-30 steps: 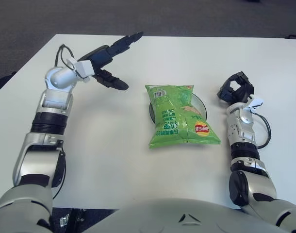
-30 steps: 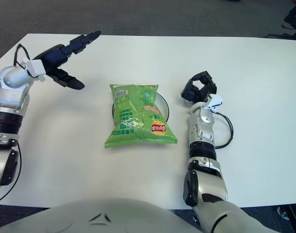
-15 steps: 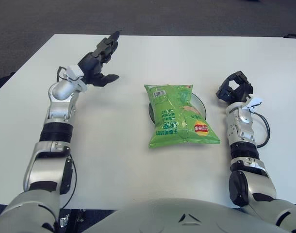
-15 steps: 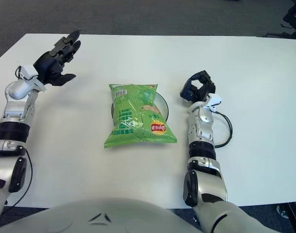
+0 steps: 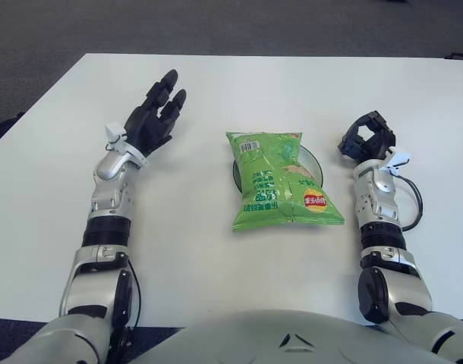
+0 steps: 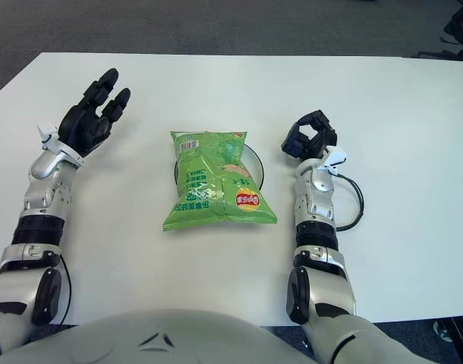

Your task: Put the snack into the plate.

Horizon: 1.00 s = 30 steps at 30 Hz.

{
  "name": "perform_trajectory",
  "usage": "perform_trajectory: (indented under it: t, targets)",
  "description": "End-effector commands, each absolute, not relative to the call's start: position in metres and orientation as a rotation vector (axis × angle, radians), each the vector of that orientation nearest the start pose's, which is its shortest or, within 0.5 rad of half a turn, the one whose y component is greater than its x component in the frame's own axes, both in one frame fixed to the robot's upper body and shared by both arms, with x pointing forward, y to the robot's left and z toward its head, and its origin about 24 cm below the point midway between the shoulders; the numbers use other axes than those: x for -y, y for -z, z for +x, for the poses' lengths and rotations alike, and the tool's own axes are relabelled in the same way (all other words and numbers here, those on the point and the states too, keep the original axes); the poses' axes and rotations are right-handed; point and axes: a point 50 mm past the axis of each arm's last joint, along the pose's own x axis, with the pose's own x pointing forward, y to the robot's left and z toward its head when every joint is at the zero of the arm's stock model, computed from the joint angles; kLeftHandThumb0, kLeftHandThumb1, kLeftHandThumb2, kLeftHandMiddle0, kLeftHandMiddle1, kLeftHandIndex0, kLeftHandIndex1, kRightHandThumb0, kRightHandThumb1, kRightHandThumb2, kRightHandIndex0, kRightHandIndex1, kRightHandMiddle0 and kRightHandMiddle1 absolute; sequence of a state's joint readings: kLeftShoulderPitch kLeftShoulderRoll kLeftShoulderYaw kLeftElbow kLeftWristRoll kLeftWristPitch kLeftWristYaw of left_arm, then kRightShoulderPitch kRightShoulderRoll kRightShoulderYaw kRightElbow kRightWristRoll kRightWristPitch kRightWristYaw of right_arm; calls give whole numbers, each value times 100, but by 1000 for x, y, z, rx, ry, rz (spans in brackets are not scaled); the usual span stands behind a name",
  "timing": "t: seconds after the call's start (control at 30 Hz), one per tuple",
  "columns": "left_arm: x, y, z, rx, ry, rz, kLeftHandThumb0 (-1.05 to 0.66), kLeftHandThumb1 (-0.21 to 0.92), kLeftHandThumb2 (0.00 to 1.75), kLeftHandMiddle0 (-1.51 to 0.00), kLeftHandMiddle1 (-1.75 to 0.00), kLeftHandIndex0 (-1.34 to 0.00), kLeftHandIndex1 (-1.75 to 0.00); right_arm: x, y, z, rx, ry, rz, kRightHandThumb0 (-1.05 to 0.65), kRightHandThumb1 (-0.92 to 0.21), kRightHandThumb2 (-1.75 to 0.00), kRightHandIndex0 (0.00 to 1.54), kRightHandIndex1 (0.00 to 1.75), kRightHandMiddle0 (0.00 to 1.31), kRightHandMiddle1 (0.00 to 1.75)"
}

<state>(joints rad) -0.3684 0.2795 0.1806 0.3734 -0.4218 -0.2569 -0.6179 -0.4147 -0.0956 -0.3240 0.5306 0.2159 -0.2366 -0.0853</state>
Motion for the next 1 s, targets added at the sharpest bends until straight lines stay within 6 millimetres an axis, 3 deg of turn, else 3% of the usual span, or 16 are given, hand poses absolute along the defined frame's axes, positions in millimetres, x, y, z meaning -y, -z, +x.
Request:
perform_trajectory:
  t: [0.0, 0.13, 0.23, 0.27, 0.3, 0.33, 0.37, 0.43, 0.57, 0.6, 0.73, 0.97]
  targets:
    - [-215, -94, 307, 336, 378, -104, -98, 92, 44, -13, -9, -1, -14, 222, -26, 305, -1, 367, 239, -51, -25, -140, 132, 175, 67, 175]
    - [-215, -88, 305, 326, 330, -93, -96, 92, 54, -18, -17, 0, -31, 221, -26, 305, -1, 362, 241, -51, -26, -140, 132, 175, 67, 175]
    - [-214, -84, 301, 319, 282, -99, -93, 92, 61, -14, -54, 0, -51, 221, -27, 304, -2, 361, 244, -51, -26, -140, 131, 175, 67, 175]
    - [-213, -81, 298, 309, 255, -118, -91, 92, 62, -15, -64, 0, -65, 221, -27, 304, -2, 361, 244, -51, -26, -139, 131, 175, 67, 175]
    - [-213, -80, 297, 302, 236, -131, -86, 92, 63, -20, -91, 0, -100, 220, -27, 304, -2, 361, 244, -51, -26, -139, 131, 175, 67, 175]
    - [-213, -79, 296, 297, 224, -139, -83, 92, 63, -22, -110, 0, -123, 220, -27, 304, -2, 361, 244, -51, -26, -139, 131, 175, 67, 175]
    - [-213, -78, 295, 289, 204, -150, -80, 92, 64, -23, -122, 0, -137, 220, -27, 304, -3, 362, 245, -51, -26, -139, 131, 175, 66, 175]
    - [-213, -77, 294, 276, 167, -160, -59, 86, 67, -37, -138, -13, -155, 220, -27, 304, -4, 362, 245, -51, -26, -139, 132, 175, 66, 175]
    - [-211, -72, 292, 256, 88, -154, -43, 71, 83, -63, -166, -31, -171, 219, -28, 304, -4, 363, 244, -51, -26, -139, 131, 175, 66, 175]
    - [-211, -70, 291, 251, 61, -152, -43, 69, 84, -65, -168, -32, -171, 219, -28, 303, -3, 362, 244, -51, -26, -139, 131, 175, 66, 175]
    - [-209, -61, 285, 232, -26, -143, -46, 41, 120, -92, -173, -54, -174, 218, -28, 303, -1, 360, 244, -51, -26, -139, 131, 175, 66, 175]
    - [-203, -51, 271, 225, -96, -151, -52, 20, 145, -119, -175, -70, -175, 217, -29, 302, 6, 357, 248, -51, -26, -140, 131, 175, 67, 175]
